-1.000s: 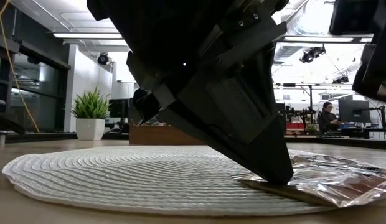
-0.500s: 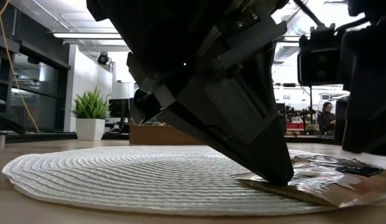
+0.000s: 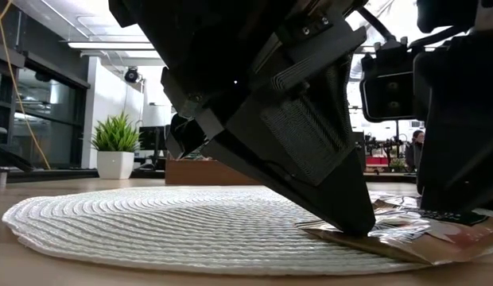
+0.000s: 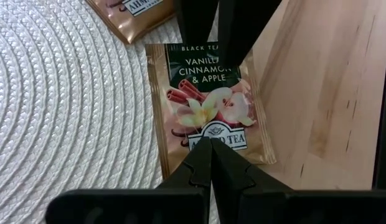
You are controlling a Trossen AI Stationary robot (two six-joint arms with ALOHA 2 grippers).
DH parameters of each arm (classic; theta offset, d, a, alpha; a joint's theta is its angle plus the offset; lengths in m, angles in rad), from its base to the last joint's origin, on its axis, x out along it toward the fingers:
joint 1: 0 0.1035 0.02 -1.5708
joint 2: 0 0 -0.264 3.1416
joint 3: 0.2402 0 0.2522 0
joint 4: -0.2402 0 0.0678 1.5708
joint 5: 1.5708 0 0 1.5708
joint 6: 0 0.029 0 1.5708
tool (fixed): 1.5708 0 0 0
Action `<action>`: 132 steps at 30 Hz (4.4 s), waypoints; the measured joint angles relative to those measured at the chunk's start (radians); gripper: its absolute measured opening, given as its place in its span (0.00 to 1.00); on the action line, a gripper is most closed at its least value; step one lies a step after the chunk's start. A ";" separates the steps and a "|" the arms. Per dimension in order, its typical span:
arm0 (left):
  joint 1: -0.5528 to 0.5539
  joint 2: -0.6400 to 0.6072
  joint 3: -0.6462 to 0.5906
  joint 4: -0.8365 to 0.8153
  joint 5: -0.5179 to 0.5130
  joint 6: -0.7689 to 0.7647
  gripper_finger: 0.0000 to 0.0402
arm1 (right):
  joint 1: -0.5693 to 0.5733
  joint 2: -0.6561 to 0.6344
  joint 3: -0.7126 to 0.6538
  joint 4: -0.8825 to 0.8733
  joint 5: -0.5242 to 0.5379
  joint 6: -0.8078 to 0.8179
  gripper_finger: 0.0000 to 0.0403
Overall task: Pick & Place Tea
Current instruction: Put the brown tea bag into the middle section of the wooden organizer
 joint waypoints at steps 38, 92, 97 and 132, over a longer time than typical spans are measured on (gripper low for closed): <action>0.015 0.002 0.000 0.079 0.025 0.066 0.00 | -0.008 0.004 0.021 -0.046 -0.007 -0.076 0.01; 0.210 -0.743 -0.967 0.669 -0.079 0.171 0.00 | -0.899 -0.466 0.598 -1.299 -0.216 -1.340 0.00; 0.331 -0.783 -1.139 1.052 0.098 0.351 0.00 | -0.937 -0.246 0.869 -1.395 -0.216 -1.478 0.00; 0.439 -0.794 -1.345 1.351 0.395 0.439 0.00 | -0.855 0.504 1.522 -1.527 0.115 -1.690 0.00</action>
